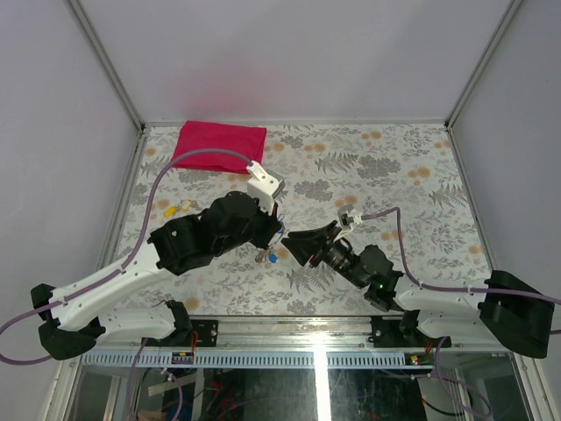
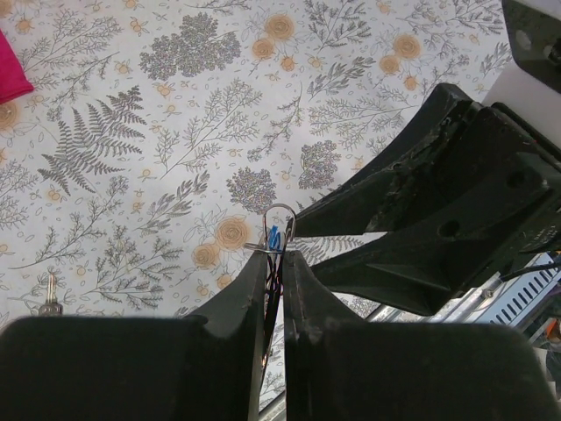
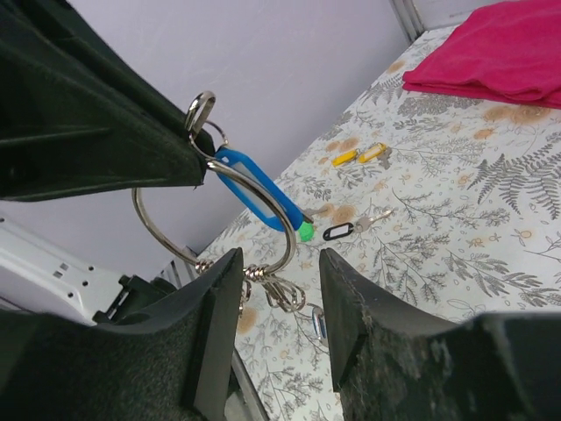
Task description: Put the keys on the keyring
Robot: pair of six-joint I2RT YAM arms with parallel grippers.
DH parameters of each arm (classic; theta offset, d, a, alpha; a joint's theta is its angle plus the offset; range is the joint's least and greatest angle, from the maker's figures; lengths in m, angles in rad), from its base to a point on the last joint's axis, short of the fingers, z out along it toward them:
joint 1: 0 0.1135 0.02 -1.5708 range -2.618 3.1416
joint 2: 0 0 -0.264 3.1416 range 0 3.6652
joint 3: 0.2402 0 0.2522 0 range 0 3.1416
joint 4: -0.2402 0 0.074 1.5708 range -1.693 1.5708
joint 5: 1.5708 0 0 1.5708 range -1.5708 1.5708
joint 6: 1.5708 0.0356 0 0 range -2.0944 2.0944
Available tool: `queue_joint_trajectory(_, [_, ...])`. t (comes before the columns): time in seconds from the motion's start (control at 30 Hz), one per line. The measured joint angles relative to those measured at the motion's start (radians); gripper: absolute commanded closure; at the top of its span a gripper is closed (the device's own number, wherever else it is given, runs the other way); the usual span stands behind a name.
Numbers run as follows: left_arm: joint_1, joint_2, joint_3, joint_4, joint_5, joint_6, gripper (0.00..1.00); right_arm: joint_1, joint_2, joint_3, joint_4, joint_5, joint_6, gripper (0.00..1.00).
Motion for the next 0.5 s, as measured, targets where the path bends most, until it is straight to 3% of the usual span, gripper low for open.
queue_joint_trajectory(0.5, [0.000,0.000,0.000,0.000,-0.003,-0.011,1.00,0.007,0.154,0.020,0.159,0.034,0.123,0.73])
